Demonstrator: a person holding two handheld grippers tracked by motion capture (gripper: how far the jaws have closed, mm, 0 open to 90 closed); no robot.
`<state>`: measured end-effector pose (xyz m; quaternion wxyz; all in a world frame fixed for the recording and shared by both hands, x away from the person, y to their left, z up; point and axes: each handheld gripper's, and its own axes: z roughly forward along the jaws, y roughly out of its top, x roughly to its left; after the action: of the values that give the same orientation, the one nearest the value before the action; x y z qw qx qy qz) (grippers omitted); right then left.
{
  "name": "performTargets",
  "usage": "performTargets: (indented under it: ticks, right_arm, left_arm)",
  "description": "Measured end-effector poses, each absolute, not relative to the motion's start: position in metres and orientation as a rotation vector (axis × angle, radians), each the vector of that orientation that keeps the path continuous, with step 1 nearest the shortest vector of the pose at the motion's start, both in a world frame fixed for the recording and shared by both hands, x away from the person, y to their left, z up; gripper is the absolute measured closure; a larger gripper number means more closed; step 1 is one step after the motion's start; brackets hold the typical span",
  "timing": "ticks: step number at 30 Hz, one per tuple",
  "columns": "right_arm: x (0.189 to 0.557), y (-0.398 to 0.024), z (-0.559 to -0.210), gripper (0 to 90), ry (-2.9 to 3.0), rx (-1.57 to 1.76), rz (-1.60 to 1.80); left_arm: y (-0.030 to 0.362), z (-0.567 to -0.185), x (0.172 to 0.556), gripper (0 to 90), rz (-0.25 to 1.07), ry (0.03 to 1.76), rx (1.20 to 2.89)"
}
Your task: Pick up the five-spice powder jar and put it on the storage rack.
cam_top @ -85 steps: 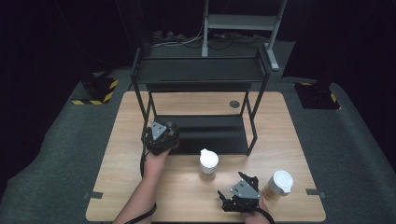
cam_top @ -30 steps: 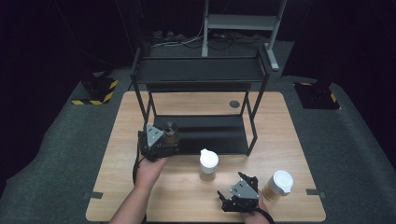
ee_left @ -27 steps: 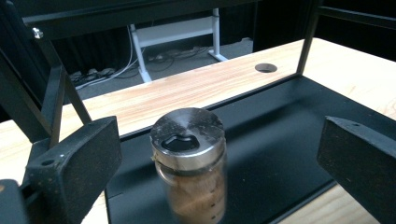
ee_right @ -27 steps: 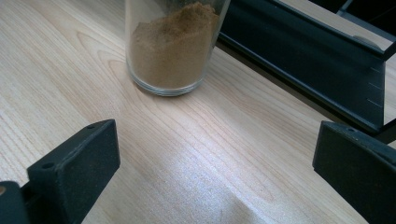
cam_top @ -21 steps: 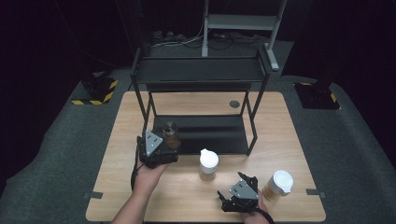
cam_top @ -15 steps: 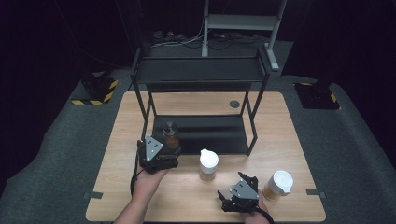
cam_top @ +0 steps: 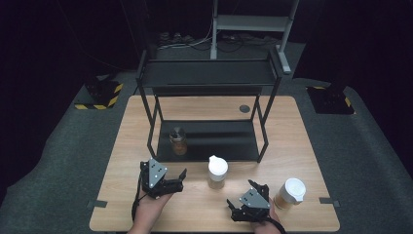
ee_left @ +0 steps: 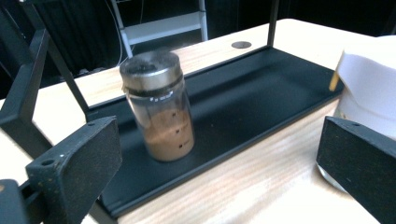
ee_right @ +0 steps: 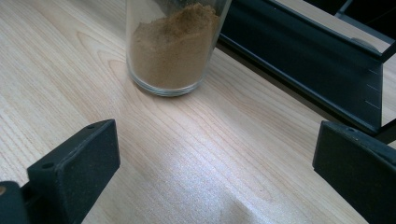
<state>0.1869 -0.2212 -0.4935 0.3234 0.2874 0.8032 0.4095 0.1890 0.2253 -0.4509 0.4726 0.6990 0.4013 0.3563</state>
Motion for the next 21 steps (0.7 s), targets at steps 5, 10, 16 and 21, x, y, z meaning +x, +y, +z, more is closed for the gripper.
performTargets:
  ticks: [5, 10, 16, 21]
  right_arm:
    - [0.187, -0.221, -0.494, 0.0, 2.106, 0.753, 1.075]
    - [0.187, -0.221, -0.494, 0.0, 2.106, 0.754, 1.076]
    - [0.186, -0.221, -0.494, 0.0, 2.106, 0.751, 1.076]
    - [0.186, -0.221, -0.494, 0.0, 2.105, 0.754, 1.071]
  left_arm:
    - [0.232, -0.457, 0.181, 0.4, 0.87, 0.989, 1.722]
    - [0.239, -0.467, 0.174, 0.4, 0.854, 1.014, 1.737]
    - [0.244, -0.479, 0.169, 0.4, 0.843, 1.027, 1.761]
    - [0.247, -0.486, 0.17, 0.4, 0.828, 1.041, 1.787]
